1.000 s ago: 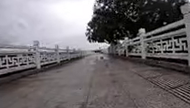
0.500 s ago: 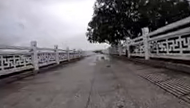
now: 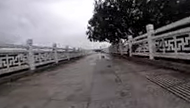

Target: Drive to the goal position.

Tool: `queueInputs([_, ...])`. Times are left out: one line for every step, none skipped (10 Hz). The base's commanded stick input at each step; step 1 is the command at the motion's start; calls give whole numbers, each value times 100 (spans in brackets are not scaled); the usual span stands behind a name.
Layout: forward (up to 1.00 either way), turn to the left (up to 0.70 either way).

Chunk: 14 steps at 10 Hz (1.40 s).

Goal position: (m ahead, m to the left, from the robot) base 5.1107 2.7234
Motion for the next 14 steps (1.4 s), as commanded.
queueInputs([70,1])
queueInputs([70,1])
queueInputs([70,1])
queueInputs([70,1])
queueInputs([70,1])
queueInputs([70,1])
queueInputs([70,0])
queueInputs([70,-1])
queueInputs([70,-6])
queueInputs([70,-11])
queueInputs([70,-9])
queueInputs([70,0])
queueInputs([70,1])
queueInputs([70,1])
